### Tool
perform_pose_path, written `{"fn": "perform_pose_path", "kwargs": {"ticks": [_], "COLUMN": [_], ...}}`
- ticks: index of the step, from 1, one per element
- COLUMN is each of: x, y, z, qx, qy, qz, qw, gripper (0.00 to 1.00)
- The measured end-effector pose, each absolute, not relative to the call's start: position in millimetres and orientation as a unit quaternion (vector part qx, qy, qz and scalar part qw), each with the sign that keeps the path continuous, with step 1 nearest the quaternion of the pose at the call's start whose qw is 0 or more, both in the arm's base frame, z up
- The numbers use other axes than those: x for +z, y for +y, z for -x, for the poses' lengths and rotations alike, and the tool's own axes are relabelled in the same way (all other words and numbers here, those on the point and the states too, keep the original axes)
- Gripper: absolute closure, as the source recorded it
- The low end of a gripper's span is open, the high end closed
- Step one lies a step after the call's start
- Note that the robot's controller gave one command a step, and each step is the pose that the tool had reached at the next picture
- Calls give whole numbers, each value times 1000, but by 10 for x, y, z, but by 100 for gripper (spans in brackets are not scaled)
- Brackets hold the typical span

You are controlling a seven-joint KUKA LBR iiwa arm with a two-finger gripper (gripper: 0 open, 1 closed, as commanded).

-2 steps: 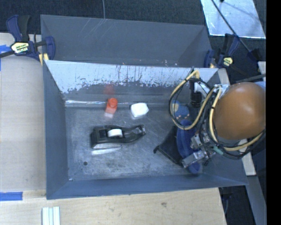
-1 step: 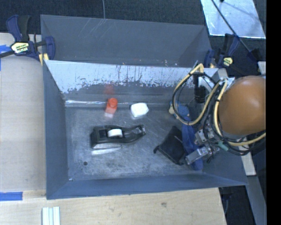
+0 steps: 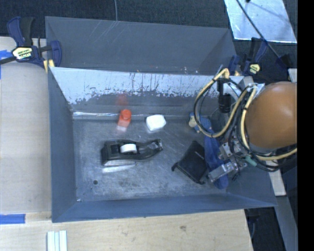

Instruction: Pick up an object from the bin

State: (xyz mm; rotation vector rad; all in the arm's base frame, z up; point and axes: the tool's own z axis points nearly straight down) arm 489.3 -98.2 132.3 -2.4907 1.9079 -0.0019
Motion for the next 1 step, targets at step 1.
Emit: {"fn": "perform_pose_path", "kwargs": {"ticks": [1], "x": [1825], "y": [-980], "z": [-4903], "qx": [-2], "qy": [609], "qz": [793], "qw": [2], "gripper": [100]}}
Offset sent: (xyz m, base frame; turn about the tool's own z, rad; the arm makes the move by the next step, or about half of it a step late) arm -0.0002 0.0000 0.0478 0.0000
